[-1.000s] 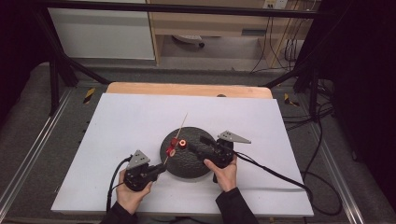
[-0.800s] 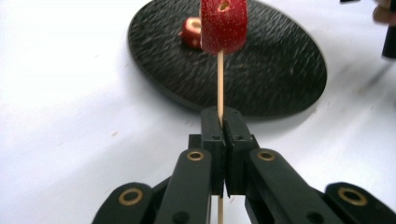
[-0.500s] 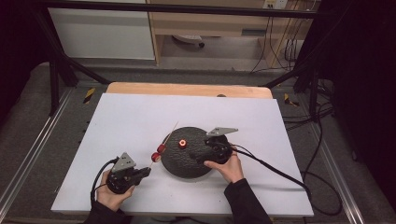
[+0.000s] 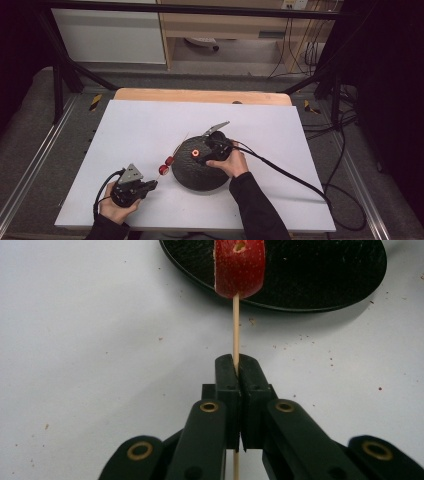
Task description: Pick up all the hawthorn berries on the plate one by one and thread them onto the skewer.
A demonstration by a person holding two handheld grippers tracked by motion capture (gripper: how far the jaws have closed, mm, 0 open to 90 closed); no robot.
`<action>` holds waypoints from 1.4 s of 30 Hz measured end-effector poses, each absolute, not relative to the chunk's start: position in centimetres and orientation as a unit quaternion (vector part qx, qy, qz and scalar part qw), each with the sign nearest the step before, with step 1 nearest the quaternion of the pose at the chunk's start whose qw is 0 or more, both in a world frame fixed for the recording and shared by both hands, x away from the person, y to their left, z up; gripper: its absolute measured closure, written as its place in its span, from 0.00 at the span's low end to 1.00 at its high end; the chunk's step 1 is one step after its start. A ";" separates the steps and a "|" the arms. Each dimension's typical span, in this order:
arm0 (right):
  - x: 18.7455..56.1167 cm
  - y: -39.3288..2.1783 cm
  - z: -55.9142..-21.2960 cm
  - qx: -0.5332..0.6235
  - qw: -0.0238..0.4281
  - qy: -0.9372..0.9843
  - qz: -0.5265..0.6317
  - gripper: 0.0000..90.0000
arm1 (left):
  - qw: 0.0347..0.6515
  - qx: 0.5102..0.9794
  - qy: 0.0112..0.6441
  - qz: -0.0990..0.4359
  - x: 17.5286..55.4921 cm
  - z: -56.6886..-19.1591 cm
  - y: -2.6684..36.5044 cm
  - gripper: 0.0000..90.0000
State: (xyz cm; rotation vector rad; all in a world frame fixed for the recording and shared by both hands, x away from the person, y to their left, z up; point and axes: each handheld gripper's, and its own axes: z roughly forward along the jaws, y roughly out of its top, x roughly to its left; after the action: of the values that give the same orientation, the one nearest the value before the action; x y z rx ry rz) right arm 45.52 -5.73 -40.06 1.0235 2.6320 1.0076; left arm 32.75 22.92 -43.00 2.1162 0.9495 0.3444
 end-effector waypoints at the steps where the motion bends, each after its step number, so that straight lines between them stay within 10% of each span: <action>1: 45.8 -5.4 -40.1 0.339 0.072 0.878 0.330 0.28 | 0.388 0.832 0.374 0.135 32.8 -43.0 22.9 0.98; 27: 48.8 -2.9 -41.9 0.336 0.035 0.897 0.285 0.66 | 0.387 0.829 0.380 0.132 32.8 -43.0 23.0 0.99; 42: 48.0 -3.5 -39.9 0.350 0.019 0.888 0.298 0.68 | 0.390 0.828 0.380 0.134 32.7 -42.9 22.9 0.99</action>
State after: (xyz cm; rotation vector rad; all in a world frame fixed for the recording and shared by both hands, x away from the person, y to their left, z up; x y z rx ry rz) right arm 47.99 -3.52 -39.94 1.0866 2.7556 0.9252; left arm 32.70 22.94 -42.90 2.1044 0.9646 0.3406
